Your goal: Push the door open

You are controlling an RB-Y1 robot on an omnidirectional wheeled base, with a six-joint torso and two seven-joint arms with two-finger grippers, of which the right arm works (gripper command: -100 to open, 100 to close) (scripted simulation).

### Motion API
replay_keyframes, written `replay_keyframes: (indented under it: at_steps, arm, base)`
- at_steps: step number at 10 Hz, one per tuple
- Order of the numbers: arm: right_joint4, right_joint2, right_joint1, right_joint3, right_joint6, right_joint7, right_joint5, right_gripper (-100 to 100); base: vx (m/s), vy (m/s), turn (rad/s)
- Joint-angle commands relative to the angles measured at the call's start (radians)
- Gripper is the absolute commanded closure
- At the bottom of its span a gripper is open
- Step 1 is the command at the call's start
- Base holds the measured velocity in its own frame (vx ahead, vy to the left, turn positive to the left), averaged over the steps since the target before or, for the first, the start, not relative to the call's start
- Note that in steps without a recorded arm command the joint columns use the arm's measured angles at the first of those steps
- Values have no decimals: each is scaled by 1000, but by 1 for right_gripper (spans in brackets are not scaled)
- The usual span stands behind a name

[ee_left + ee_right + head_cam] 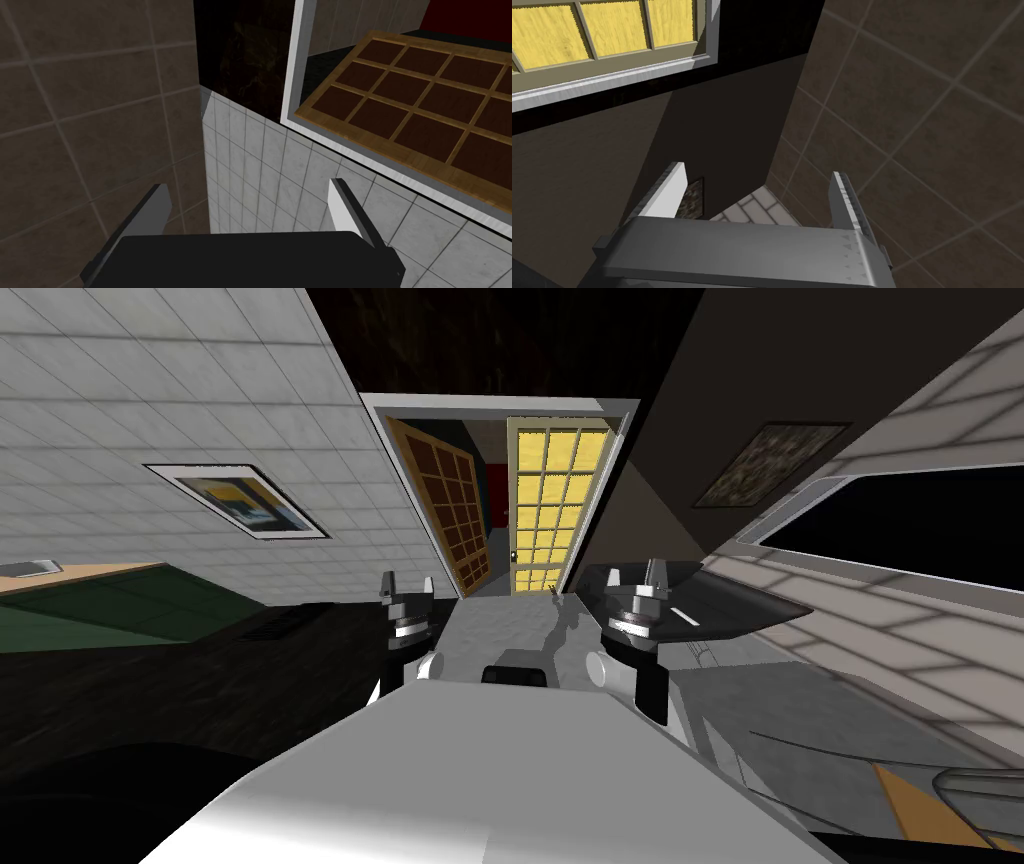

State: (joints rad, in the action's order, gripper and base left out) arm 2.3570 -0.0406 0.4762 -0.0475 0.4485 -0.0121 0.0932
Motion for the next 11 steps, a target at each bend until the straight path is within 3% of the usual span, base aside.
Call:
replay_keyframes:
  at_steps: [1, 6, 11]
  arm:
    - [-28, 13, -4, 4, 12, 21, 20, -100]
    - [-154, 59, -25, 20, 66, 118, 114, -100]
    - [-256, 86, -41, 34, 110, 197, 189, -100]
  base:
    - [69, 8, 144]
    - [155, 5, 184]
    - [117, 5, 125]
